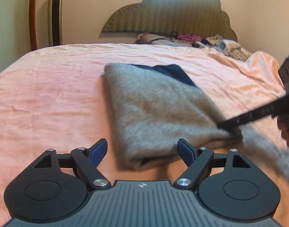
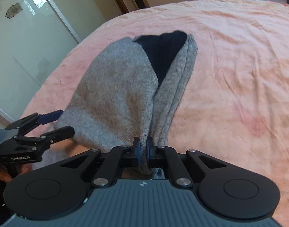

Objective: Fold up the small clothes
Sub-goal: 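Pinch the folded sweater edge with the right tool, then release it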

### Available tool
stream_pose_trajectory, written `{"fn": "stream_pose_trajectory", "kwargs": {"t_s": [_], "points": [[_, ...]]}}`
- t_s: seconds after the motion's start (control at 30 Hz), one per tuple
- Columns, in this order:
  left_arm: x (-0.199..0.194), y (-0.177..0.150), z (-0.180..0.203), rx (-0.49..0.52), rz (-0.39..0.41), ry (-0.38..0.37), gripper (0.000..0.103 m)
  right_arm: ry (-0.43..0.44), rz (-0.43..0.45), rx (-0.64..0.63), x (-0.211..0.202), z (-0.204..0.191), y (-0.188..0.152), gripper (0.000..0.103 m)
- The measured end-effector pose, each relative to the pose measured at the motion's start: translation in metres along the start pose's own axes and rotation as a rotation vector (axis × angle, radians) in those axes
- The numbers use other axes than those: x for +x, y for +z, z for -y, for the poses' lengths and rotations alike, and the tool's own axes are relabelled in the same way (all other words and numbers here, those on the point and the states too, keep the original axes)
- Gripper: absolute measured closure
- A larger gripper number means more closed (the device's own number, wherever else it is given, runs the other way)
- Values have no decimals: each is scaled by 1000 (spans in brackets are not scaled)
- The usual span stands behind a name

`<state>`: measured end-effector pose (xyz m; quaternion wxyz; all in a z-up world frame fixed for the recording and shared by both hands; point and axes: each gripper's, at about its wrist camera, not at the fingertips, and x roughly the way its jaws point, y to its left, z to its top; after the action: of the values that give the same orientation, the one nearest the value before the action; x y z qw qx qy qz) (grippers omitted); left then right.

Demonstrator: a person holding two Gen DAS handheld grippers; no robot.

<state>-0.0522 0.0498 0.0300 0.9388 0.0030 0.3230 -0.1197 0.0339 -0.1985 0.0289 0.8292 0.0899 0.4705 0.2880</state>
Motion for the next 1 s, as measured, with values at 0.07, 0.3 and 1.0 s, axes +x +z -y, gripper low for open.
{"fn": "stream_pose_trajectory", "kwargs": {"t_s": [0.07,0.3,1.0], "points": [[-8,-6,1,64,16,53,22,26,10,61,-3,4,1,88],[3,-3,-3,59,-2,98,54,80,-3,90,-2,2,4,69],[-22,-7,-50,-254,93,-76,35,147,171,213,-19,34,68,61]]}}
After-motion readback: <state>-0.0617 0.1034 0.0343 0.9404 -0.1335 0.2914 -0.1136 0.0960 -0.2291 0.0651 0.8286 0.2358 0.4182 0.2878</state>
